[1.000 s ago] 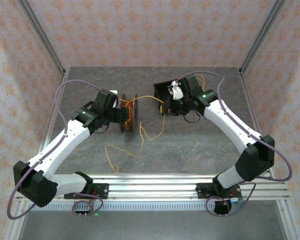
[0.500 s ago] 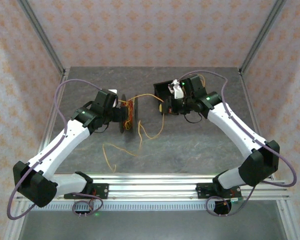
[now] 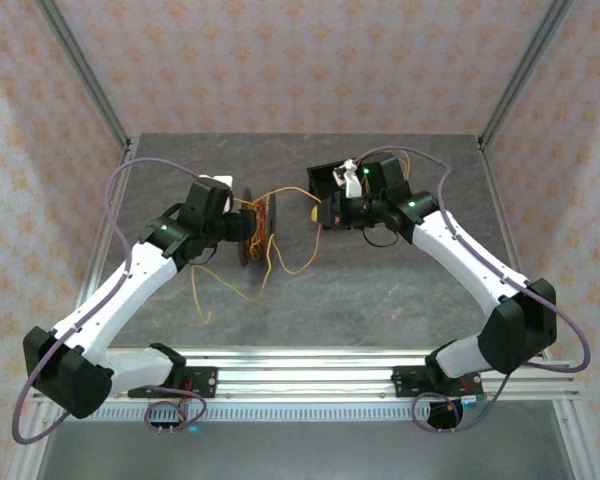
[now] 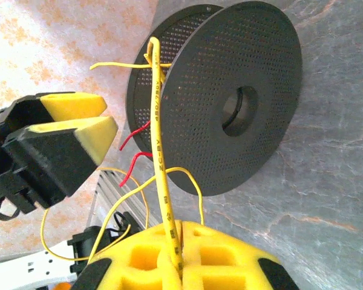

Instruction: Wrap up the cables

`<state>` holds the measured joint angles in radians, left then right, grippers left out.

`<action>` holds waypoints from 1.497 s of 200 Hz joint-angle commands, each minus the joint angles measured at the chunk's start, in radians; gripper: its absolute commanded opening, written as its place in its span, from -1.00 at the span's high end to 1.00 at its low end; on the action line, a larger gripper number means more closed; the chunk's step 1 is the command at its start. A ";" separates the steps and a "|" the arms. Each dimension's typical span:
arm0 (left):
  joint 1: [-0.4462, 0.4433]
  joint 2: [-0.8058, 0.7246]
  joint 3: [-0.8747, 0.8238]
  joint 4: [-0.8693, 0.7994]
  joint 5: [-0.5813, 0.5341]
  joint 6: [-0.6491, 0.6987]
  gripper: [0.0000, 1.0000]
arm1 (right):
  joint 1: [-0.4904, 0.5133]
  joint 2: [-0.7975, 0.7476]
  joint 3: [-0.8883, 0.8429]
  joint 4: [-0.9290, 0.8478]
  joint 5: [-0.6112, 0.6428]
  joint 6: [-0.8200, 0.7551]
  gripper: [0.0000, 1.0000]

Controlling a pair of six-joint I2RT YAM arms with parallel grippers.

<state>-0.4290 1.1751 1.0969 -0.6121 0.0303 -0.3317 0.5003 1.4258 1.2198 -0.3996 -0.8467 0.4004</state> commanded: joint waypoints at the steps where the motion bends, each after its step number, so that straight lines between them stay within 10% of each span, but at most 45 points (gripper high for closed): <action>1: 0.010 -0.041 -0.030 0.047 -0.009 0.005 -0.92 | -0.005 -0.069 -0.074 0.143 0.004 0.082 1.00; 71: 0.012 -0.026 -0.027 0.043 -0.032 0.046 -0.98 | -0.005 -0.167 -0.148 0.285 -0.029 0.056 1.00; 165: 0.033 -0.023 -0.041 0.073 0.006 0.028 -0.47 | -0.002 -0.155 -0.205 0.494 -0.109 0.152 1.00; 224: 0.039 -0.027 -0.073 0.103 0.014 0.016 -0.40 | 0.074 -0.173 -0.432 0.871 0.089 0.289 1.00; 299: 0.039 -0.001 -0.064 0.081 -0.024 0.032 -0.49 | 0.147 -0.297 -0.474 0.892 0.205 0.109 1.00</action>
<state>-0.3985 1.1595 1.0290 -0.5404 0.0402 -0.3122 0.6472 1.2068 0.7418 0.4049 -0.6930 0.5713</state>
